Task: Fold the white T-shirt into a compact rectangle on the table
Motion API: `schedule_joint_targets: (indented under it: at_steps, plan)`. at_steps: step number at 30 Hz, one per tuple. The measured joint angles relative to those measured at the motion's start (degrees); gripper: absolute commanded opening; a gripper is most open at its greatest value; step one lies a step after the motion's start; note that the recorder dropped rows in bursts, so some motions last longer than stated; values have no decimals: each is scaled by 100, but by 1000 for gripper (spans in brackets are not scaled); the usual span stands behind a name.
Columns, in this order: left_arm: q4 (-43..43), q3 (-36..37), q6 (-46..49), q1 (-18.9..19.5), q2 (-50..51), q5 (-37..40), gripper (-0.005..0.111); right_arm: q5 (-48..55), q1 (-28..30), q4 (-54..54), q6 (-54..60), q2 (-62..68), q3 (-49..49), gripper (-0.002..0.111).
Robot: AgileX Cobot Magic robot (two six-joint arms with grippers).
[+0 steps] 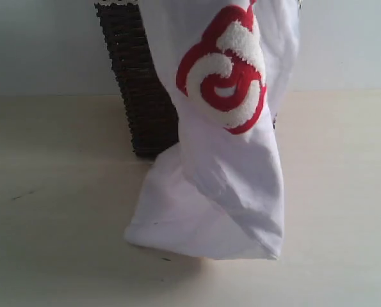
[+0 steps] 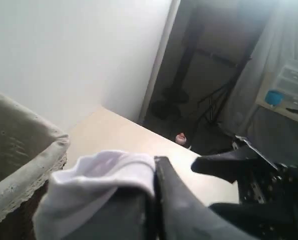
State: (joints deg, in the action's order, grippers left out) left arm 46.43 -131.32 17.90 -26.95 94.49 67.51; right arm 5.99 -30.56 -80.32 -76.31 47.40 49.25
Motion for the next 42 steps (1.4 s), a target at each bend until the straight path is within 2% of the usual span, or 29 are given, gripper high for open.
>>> schedule_joint_targets:
  at_steps: [2, 5, 10, 12, 14, 18, 20, 22, 26, 28, 30, 34, 37, 39, 42]
  plan:
    - [-167, -28, 54, 0, -70, 208, 0, 0, 0, 0, 9, 0, 0, 58]
    - [-1010, 125, -187, 24, -185, 290, 0, 14, 0, 0, 9, 0, 0, 58]
    - [-4161, 1264, -1323, 152, -298, 290, 0, 54, 0, 0, 9, 0, 0, 58]
    - [-5342, 2009, -1790, 352, -258, 290, 0, 81, 0, 0, 9, 0, 0, 58]
    - [-6061, 2698, -2082, 641, -149, 279, 0, 81, 0, 0, 9, 0, 0, 58]
    - [-6645, 4147, -2331, 1502, 287, 223, 1, 91, 0, 0, 9, 0, 0, 58]
    - [-6735, 4649, -2461, 1964, 639, 37, 8, 91, 0, 8, 9, 0, 0, 58]
    - [-6838, 5026, -2682, 2472, 1004, -240, 22, 91, 0, 8, 9, 0, 0, 58]
    - [-7327, 5257, -3198, 3275, 1462, -519, 62, 91, 0, 8, 9, 0, 0, 58]
    - [-7755, 5264, -3687, 3610, 1532, -650, 70, 91, 0, 8, 9, 0, 0, 58]
    - [-7990, 5240, -3977, 3889, 1532, -815, 68, 91, 0, 8, 9, 0, 0, 58]
    - [-7677, 5103, -3874, 4055, 1378, -1330, 55, 91, 0, 8, 9, 0, 0, 58]
    - [-6610, 5021, -3013, 3952, 1112, -1950, 41, 91, 0, 8, 9, 11, 0, 58]
    - [-5237, 4972, -1758, 3828, 914, -2198, 34, 91, 0, 8, 12, 69, 0, 58]
    - [-2861, 4945, 359, 3605, 862, -1846, 36, 91, 0, 8, 12, 188, 0, 58]
